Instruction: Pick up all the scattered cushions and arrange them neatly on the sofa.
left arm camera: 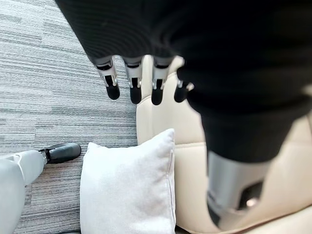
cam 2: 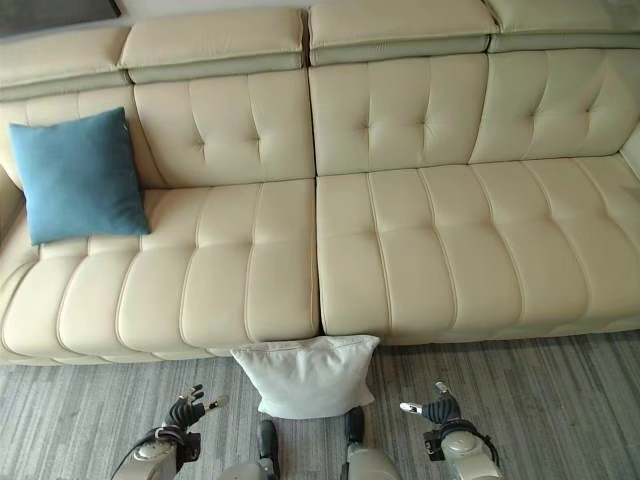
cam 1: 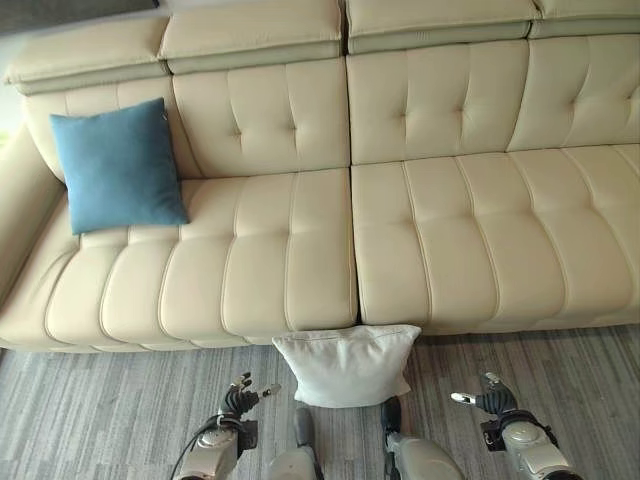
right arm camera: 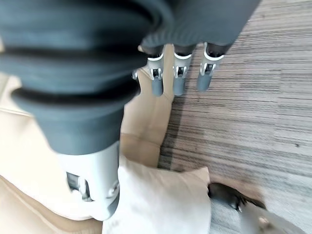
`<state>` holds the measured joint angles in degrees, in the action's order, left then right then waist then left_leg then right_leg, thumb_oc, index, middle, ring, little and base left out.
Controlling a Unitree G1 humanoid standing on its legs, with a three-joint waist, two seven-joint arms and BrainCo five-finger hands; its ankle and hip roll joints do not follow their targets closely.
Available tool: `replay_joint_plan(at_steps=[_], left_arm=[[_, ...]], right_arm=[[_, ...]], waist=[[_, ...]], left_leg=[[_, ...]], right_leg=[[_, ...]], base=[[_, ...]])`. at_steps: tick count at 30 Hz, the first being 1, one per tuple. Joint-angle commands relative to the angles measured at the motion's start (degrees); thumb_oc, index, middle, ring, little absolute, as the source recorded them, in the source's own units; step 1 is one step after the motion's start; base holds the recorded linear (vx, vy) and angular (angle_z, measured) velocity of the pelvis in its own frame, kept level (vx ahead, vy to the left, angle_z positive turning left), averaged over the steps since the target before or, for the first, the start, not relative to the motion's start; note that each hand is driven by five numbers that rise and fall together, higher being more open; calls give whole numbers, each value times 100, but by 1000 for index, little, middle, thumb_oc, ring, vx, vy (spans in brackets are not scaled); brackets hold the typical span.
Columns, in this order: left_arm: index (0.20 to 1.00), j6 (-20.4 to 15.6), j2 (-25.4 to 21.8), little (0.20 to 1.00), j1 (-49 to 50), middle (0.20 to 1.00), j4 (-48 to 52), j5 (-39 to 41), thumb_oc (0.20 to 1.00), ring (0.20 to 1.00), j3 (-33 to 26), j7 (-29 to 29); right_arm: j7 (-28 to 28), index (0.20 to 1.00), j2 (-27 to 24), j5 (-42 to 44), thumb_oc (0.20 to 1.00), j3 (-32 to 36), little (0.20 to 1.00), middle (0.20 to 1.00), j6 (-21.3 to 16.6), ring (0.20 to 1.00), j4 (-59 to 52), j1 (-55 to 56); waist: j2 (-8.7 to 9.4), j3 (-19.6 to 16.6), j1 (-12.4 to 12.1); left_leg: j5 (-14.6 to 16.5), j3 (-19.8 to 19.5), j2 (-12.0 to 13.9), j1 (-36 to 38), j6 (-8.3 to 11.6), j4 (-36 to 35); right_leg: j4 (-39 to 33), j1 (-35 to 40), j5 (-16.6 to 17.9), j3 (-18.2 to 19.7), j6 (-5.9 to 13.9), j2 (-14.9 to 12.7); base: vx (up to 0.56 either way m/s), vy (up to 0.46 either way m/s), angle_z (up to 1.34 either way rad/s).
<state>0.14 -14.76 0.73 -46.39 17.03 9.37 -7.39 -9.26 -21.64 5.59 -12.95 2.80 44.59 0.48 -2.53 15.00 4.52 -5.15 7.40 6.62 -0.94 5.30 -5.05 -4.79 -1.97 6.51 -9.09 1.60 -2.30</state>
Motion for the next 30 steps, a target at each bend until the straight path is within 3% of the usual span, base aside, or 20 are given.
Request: replay_joint_plan(at_steps=[1, 4, 6, 10, 12, 14, 18, 20, 25, 26, 29, 30], left_arm=[[1000, -106, -208, 1000, -252, 1000, -500, -136, 1000, 1000, -43, -44], [1000, -125, -212, 1000, -405, 1000, -805, -154, 1000, 1000, 0, -82], [1000, -158, -255, 1000, -778, 1000, -1257, -94, 1000, 1000, 71, -219], [1000, -320, -586, 1000, -1562, 1000, -1741, 159, 1000, 1000, 156, -549], [1000, -343, -688, 1000, -1731, 1000, -1774, 173, 1000, 1000, 184, -605], [1000, -415, -951, 1000, -2213, 1000, -1871, 205, 1000, 1000, 264, -800], [1000, -553, -1419, 1000, -3369, 1000, -1834, 250, 1000, 1000, 459, -1107], [1000, -625, -1654, 1000, -4009, 1000, -1435, 203, 1000, 1000, 630, -1345], [1000, -764, -1586, 1000, -4813, 1000, -497, -18, 1000, 1000, 1027, -1776], [1000, -1039, -1105, 1000, -5475, 1000, 464, -116, 1000, 1000, 1457, -2037], [1000, -1213, -856, 1000, -5609, 1000, 1004, -147, 1000, 1000, 1597, -1977], [736, -1285, -759, 736, -5590, 736, 1156, -74, 736, 736, 1604, -1932]], right_arm=[[-64, 1000, 11, -93, 1000, -121, 1000, 1000, -72, 1000, 112, -249], [-95, 1000, 70, -40, 1000, -193, 1000, 1000, -70, 1000, 404, -400], [-221, 1000, 167, 90, 1000, -280, 1000, 1000, -42, 1000, 1017, -777], [-538, 1000, 209, 972, 1000, -47, 1000, 1000, -154, 1000, 1718, -1639], [-627, 1000, 196, 1139, 1000, -22, 1000, 1000, -214, 1000, 1759, -1858], [-814, 1000, 81, 1452, 1000, -21, 1000, 1000, -333, 1000, 1893, -2417], [-1177, 1000, -170, 1814, 1000, -189, 1000, 1000, -604, 1000, 1664, -3616], [-1493, 1000, -354, 1823, 1000, -396, 1000, 1000, -808, 1000, 1124, -4379], [-1992, 1000, -379, 1588, 1000, -715, 1000, 1000, -1096, 1000, 83, -5193], [-2362, 1000, -36, 1276, 1000, -888, 1000, 1000, -1519, 1000, -774, -5677], [-2144, 1000, 196, 1366, 1000, -873, 1000, 1000, -1776, 1000, -1046, -5766], [-2071, 1000, 266, 1405, 1000, -842, 1000, 1000, -1864, 1000, -1129, -5745]], waist=[[221, -10, -35], [276, 79, -49], [355, 286, -68], [450, 683, -70], [449, 715, -70], [418, 835, -74], [456, 1052, -25], [466, 1204, -2], [468, 1382, 0], [436, 1412, -2], [410, 1337, -10], [402, 1286, -11]], left_leg=[[590, 133, 69, 247, -22, 270], [634, 121, 57, 131, -39, 346], [675, 48, 52, -366, -53, 621], [756, -86, 51, -1762, -42, 1380], [764, -101, 25, -2068, -42, 1511], [958, -210, 20, -2667, 1, 1793], [1043, -365, 60, -4111, 13, 2406], [1096, -488, 88, -4913, -2, 2698], [1147, -661, 82, -5764, -27, 2933], [1161, -769, -10, -6421, -50, 3170], [1153, -756, -16, -6590, -44, 3165], [1151, -755, -28, -6622, -46, 3149]], right_leg=[[555, -50, -1011, 281, 380, -344], [590, -184, -986, 309, 399, -364], [768, -675, -934, 354, 408, -409], [1328, -1998, -850, 430, 395, -504], [1454, -2299, -835, 423, 389, -532], [1726, -2896, -960, 437, 437, -515], [2254, -4260, -954, 458, 473, -577], [2524, -5016, -977, 458, 488, -618], [2823, -5867, -1039, 438, 546, -645], [3122, -6528, -1114, 381, 576, -657], [3144, -6712, -1099, 359, 609, -634], [3129, -6754, -1095, 347, 613, -631]], base=[[0, 0, 0], [-45, 26, -9], [-167, 2, -13], [-167, -12, 4], [-77, -4, 7], [-26, -4, 8], [-86, -18, 5], [-40, -37, 14], [32, -42, 8], [52, -57, 10], [25, 0, 12], [23, 14, 10]])
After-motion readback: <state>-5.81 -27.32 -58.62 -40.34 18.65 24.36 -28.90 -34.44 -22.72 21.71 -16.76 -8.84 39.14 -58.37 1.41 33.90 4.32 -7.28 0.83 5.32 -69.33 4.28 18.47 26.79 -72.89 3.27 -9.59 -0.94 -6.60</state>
